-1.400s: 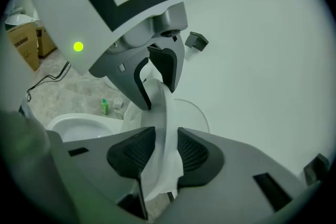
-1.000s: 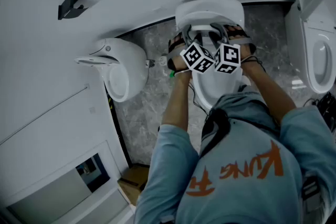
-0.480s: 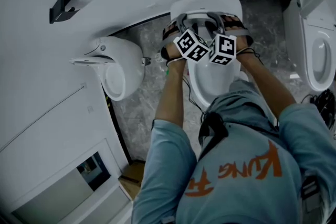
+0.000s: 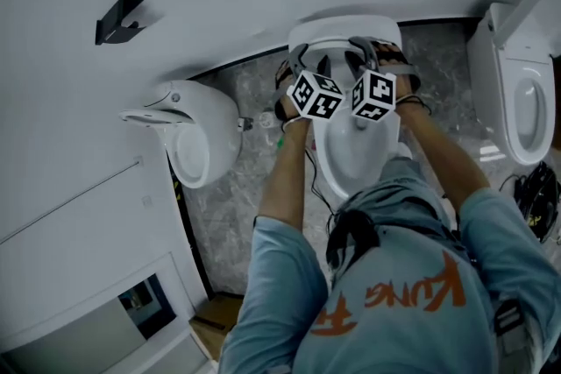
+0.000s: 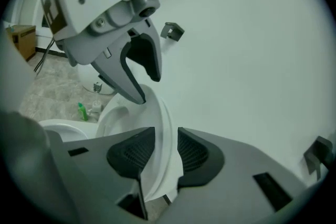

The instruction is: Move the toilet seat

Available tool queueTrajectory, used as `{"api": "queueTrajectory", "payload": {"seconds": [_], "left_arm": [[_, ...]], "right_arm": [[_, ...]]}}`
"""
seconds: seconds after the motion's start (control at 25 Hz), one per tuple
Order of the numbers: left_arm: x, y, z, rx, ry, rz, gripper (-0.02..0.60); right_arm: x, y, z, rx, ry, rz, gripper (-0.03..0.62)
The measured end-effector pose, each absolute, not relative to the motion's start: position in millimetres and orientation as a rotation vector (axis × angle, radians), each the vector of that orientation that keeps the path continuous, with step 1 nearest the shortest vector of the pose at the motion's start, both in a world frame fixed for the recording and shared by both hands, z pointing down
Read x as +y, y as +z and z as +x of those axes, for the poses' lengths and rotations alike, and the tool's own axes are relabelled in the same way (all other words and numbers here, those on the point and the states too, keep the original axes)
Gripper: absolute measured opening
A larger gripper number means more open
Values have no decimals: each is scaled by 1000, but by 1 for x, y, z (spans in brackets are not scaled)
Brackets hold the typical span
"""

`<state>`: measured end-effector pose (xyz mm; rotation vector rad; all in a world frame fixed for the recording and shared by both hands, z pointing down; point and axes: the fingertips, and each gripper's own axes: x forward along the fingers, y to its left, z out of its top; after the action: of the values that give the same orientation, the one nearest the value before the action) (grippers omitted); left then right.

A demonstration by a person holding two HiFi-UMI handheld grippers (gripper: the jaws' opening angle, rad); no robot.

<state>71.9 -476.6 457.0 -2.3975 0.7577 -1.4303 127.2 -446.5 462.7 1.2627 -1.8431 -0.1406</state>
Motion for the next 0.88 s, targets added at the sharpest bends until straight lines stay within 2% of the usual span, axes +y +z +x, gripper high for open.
{"api": "queueTrajectory", "payload": {"seconds": [0.2, 0.48, 0.6, 0.88], "left_arm": [[-464, 407, 69, 842, -1172, -2602, 201], [-414, 324, 9, 969, -732, -2830, 73], [-397, 290, -28, 1045, -559, -2894, 13], [-351, 260, -71, 1200, -322, -3181, 3]], "right_arm": [[-431, 413, 128, -1857, -91, 1444, 114], [-374, 326, 82, -1935, 26, 1784, -1], [-352, 284, 51, -2003, 57, 1891, -2], [-310, 227, 32, -2060, 155, 2153, -3]]}}
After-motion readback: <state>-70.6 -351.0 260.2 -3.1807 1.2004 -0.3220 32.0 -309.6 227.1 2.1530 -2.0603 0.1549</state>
